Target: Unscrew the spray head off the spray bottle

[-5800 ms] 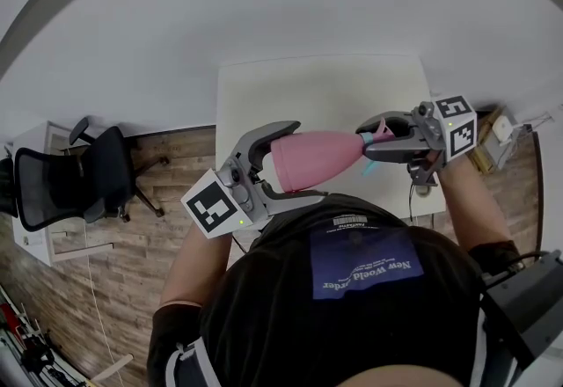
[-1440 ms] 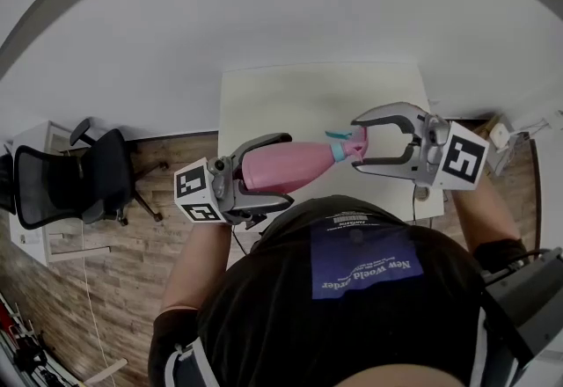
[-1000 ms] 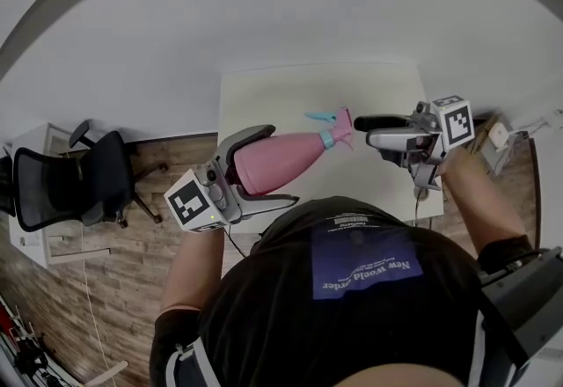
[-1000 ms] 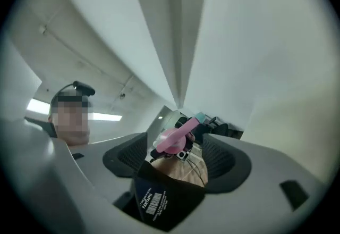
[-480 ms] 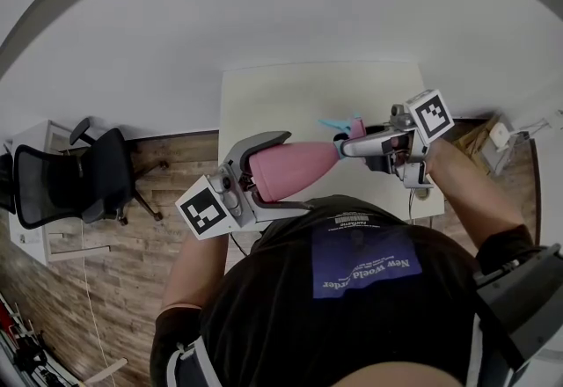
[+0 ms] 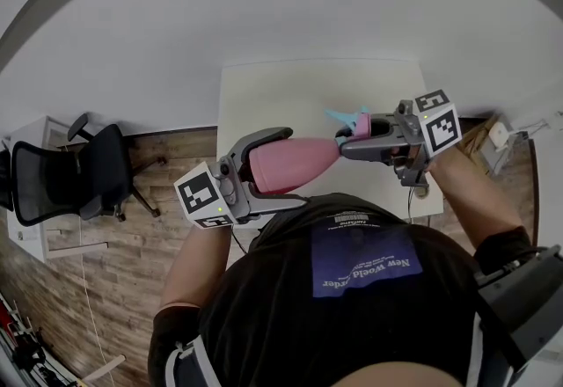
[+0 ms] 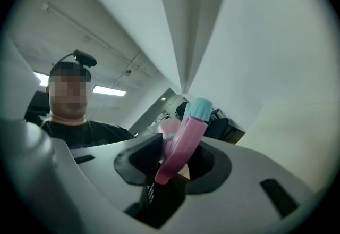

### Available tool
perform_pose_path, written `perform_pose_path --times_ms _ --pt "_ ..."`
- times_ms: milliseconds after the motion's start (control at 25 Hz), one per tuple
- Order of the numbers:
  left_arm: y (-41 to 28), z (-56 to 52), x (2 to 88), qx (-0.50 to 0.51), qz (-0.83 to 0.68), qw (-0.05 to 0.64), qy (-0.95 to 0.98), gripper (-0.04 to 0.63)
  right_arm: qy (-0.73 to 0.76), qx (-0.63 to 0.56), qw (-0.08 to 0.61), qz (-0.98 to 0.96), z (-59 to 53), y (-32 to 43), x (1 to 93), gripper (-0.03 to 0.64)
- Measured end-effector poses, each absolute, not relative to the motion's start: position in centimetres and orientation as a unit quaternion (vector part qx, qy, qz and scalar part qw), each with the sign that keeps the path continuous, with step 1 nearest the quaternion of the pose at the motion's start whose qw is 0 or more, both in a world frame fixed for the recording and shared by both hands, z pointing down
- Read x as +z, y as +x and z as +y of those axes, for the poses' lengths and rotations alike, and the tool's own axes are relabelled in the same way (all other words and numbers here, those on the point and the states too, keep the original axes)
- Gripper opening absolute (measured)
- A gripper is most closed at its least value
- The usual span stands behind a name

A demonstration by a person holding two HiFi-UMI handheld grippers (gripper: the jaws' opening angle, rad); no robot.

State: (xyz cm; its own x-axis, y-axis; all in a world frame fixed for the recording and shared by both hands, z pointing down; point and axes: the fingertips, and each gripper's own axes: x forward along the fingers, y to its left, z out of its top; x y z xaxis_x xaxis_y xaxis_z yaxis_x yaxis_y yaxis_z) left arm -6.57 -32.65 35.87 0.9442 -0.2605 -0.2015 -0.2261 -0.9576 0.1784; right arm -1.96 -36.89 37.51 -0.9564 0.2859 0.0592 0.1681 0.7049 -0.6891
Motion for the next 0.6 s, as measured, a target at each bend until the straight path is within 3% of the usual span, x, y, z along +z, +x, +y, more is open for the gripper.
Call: perform_pose_path --times_ms 440,600 --pt "-7.6 -34.0 35.9 -0.220 -0.057 0.291 0.929 0.502 -0.132 -0.021 0.108 -0.985 -34.3 -2.1 35.1 0.121" --pt "-7.8 -34.2 35.7 -0.250 -0.030 0.344 0.905 0.502 -0.120 -0.112 0.112 -0.980 -33.6 -1.9 34.6 0.121"
